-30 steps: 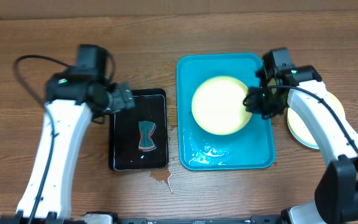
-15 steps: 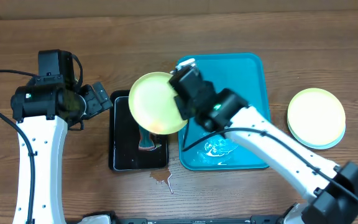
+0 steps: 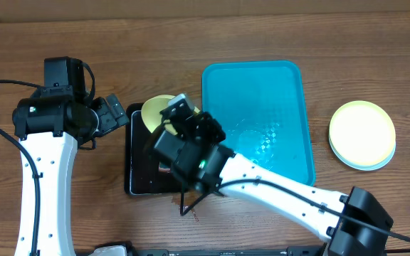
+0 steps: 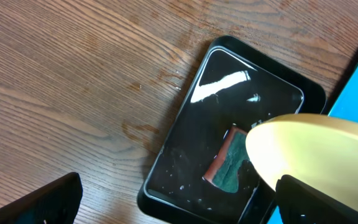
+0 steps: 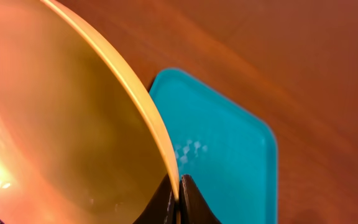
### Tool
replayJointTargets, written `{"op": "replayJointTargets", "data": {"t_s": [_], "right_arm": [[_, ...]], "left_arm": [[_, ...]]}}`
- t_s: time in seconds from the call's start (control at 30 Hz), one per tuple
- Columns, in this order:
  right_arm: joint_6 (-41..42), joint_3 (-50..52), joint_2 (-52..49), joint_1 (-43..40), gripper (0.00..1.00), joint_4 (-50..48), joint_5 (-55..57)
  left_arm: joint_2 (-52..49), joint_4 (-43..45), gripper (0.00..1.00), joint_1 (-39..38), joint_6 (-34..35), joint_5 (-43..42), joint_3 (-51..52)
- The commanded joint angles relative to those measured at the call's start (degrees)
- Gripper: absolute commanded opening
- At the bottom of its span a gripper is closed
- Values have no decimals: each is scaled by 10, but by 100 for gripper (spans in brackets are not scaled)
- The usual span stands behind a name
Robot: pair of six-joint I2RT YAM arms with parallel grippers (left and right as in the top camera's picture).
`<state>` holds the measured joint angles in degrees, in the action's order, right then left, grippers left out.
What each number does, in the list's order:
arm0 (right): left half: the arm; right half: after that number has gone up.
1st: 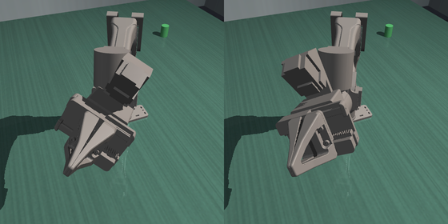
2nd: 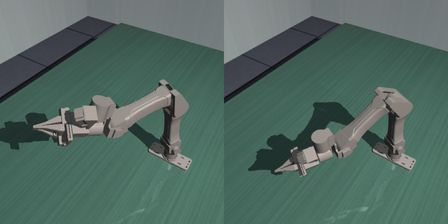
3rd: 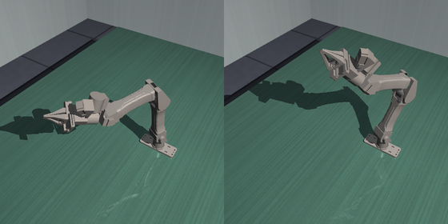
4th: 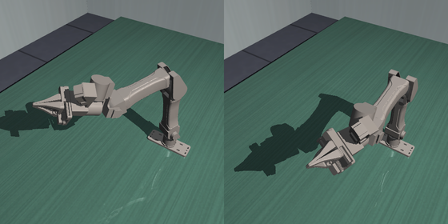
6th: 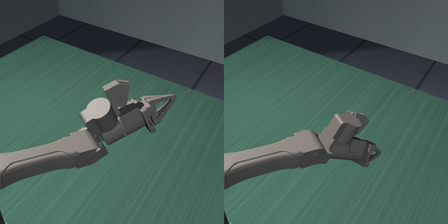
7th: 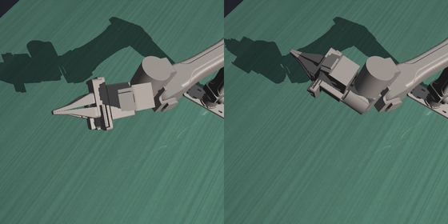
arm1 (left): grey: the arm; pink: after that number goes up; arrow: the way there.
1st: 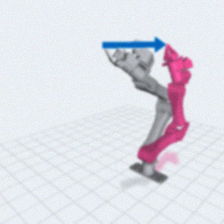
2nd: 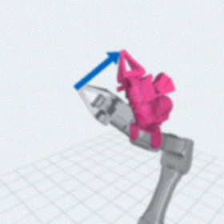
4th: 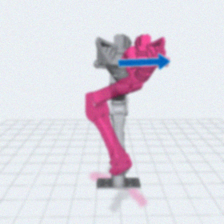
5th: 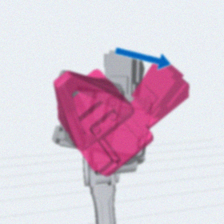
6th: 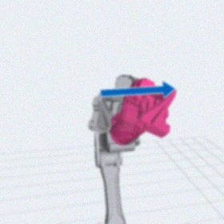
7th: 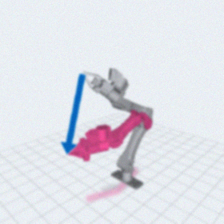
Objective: Clean dirty plates on tray and stack at the side
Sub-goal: 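Lift the yellow plate with right gripper and tilt it over black tray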
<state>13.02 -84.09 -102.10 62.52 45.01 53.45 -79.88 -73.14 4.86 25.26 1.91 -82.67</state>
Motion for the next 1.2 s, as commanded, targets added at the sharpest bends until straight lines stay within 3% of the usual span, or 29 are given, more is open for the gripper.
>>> {"op": "replayJointTargets", "data": {"t_s": [0.0,0.27,1.17], "right_arm": [[2,-12,8,25,4,-5,117],[2,-12,8,70,4,-15,210],[2,-12,8,85,4,-31,215]], "left_arm": [[5,-1,100,1,-10,0,-6],[5,-1,100,1,-10,0,-6],[5,-1,100,1,-10,0,-6]]}}
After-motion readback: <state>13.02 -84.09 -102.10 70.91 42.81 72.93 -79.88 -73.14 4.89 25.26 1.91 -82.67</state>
